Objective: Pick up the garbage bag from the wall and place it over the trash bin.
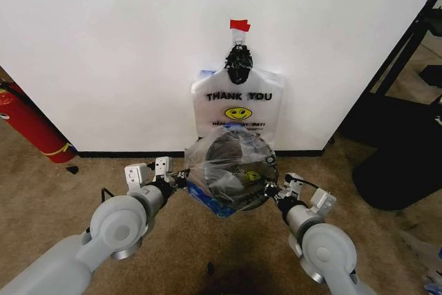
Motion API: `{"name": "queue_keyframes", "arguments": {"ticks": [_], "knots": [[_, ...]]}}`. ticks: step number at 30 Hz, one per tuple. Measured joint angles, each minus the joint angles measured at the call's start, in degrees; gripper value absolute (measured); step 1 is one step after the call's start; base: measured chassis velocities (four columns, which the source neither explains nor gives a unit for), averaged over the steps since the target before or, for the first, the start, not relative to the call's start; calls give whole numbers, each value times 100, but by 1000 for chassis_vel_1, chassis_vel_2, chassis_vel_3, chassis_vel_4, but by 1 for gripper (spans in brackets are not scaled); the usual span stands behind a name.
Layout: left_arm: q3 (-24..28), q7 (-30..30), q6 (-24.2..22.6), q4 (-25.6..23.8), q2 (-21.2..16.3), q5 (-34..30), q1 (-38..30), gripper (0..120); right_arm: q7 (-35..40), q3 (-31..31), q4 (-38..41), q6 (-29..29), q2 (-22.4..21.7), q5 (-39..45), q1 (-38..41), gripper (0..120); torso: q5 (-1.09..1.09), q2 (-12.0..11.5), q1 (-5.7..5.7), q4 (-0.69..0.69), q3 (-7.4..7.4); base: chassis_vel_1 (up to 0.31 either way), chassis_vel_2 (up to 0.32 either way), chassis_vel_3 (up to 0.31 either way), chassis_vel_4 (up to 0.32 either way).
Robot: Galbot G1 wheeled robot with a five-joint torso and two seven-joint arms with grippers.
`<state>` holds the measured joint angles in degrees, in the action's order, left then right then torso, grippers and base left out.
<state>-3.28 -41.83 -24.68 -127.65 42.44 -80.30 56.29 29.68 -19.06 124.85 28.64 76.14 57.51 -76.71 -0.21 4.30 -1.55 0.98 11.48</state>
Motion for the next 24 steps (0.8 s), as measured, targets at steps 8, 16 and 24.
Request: {"name": "queue_keyframes", "arguments": {"ticks": [8,16,24], "knots": [[-85,-105,-162,-252,-98,36,29,44,-48,0,-69,-61,-91,-112,-14,0,-1,0,0,0,0,0,0,0,0],[-205,61,-302,-470,-346,7,116,72,-53,-231,-149,-87,-244,-12,-61,0,-2,0,0,0,0,0,0,0,0],[-351,329,299,-640,-405,67,64,98,-456,-506,-380,-349,-577,-69,-234,0,-1,0,0,0,0,0,0,0,0]]}}
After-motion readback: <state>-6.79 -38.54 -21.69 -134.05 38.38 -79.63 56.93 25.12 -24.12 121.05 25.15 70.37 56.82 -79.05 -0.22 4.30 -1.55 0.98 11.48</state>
